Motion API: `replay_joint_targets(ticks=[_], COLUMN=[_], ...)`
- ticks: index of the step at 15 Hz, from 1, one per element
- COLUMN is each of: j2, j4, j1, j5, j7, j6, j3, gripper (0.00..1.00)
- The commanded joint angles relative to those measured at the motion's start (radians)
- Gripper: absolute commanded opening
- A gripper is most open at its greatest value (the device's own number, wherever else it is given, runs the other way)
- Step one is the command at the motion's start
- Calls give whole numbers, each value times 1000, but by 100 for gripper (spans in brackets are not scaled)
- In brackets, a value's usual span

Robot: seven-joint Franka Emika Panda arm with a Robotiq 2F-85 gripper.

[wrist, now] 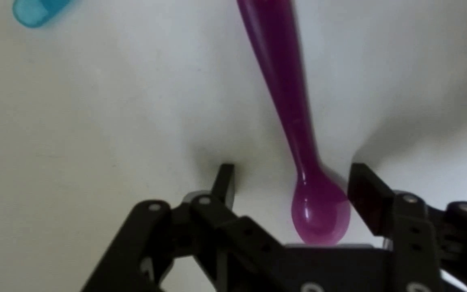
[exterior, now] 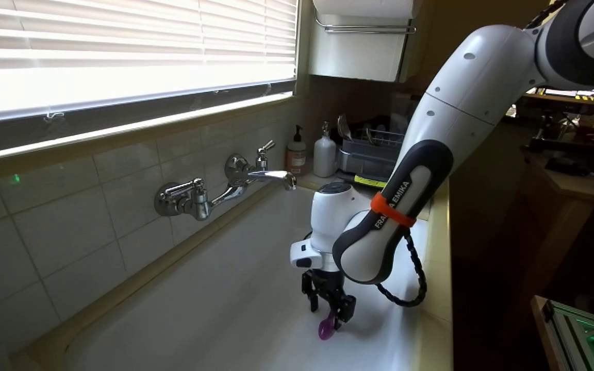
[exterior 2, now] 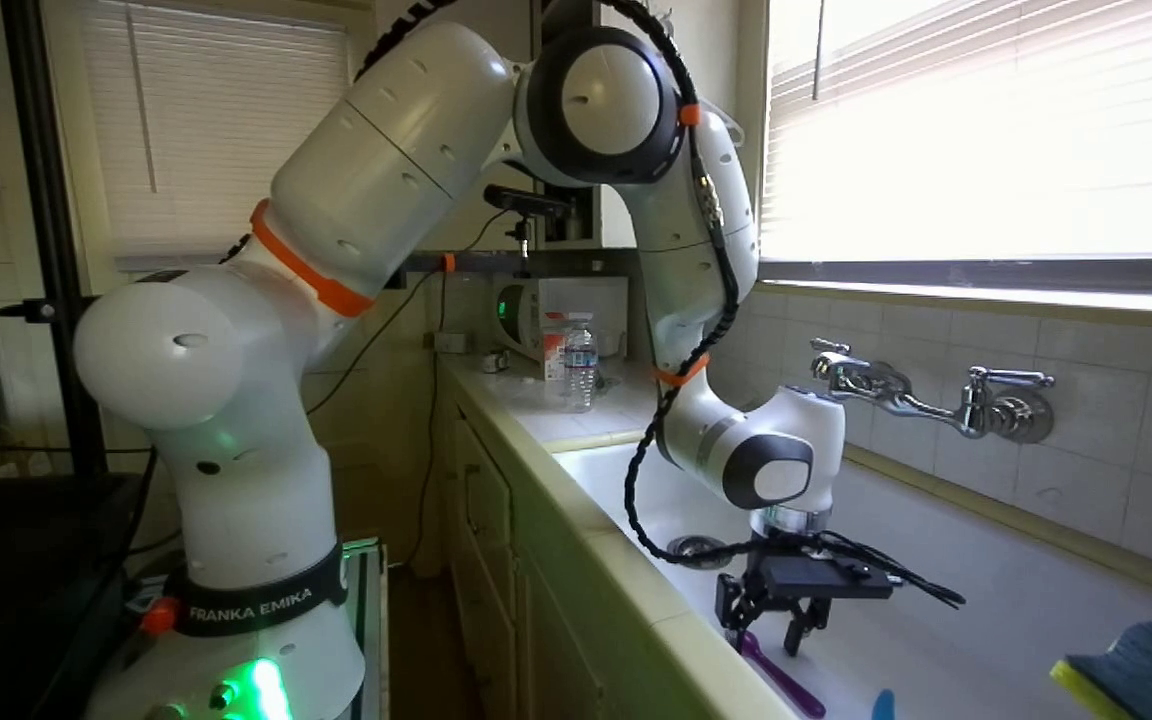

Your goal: Put the spoon on the drying rack

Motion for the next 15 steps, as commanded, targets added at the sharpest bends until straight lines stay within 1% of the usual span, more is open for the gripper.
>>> replay_joint_targets(ticks=[1, 2, 4, 7, 8, 9, 10, 15], j2=[27, 27, 28, 25, 25, 24, 23, -22], j4=[36, 37, 40, 45, 46, 47, 46, 7], j1=[12, 12, 11, 8, 6, 6, 0, -25], j5=[-11, -10, -9, -5, -3, 0, 4, 32], j7=[-7, -8, -10, -15, -17, -16, -21, -21], j6=[-37, -37, -39, -57, -63, -71, -73, -57], j3=[-9, -9, -7, -2, 0, 1, 7, 31], gripper=[46, 37, 22, 3, 6, 3, 5, 5])
